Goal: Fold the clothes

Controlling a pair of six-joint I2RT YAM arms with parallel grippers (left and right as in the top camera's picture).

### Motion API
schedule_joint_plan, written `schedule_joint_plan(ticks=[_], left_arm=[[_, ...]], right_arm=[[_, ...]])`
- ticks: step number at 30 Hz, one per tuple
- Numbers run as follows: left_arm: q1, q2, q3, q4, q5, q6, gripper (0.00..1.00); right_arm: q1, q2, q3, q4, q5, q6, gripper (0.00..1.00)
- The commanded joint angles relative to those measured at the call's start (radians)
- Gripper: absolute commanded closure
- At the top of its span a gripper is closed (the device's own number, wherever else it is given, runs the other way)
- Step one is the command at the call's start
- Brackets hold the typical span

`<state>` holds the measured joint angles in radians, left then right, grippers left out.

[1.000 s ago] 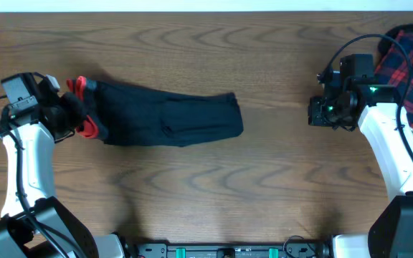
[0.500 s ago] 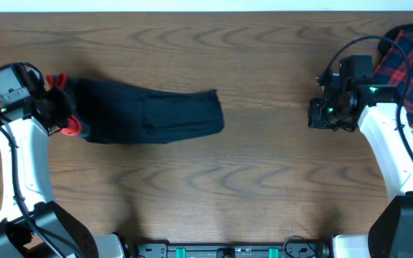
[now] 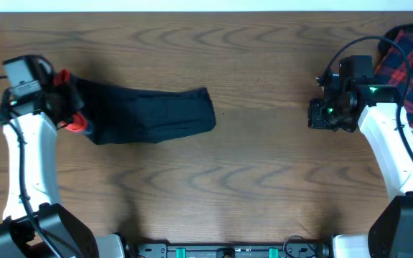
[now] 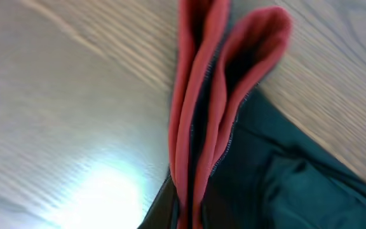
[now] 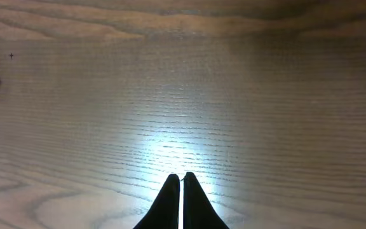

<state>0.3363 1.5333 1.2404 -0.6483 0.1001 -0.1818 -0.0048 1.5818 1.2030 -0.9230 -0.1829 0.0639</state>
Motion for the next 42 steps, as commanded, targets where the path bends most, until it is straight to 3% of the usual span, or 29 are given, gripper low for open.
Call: schedule_joint_plan(ticks=[1, 12, 28, 42], left_arm=[[-0.068, -0.021, 0.030, -0.003, -0.017, 0.013, 0.94], [-0.338, -0.021, 0.030, -0.006, -0.236, 0.008, 0.94], [-0.590, -0.020, 0.030, 0.034, -0.444, 0.009, 0.94], [-0.725, -0.014, 0.030, 0.071, -0.457, 0.008, 0.94]], right_arm=[[-0.001, -0.004, 0.013, -0.002, -0.001, -0.001, 0.96], [0.004, -0.004, 0.013, -0.010, -0.002, -0.001, 0.97], [0.006, -0.004, 0.012, -0.013, -0.002, -0.001, 0.96], [0.010, -0.004, 0.012, -0.014, -0.003, -0.001, 0.96]])
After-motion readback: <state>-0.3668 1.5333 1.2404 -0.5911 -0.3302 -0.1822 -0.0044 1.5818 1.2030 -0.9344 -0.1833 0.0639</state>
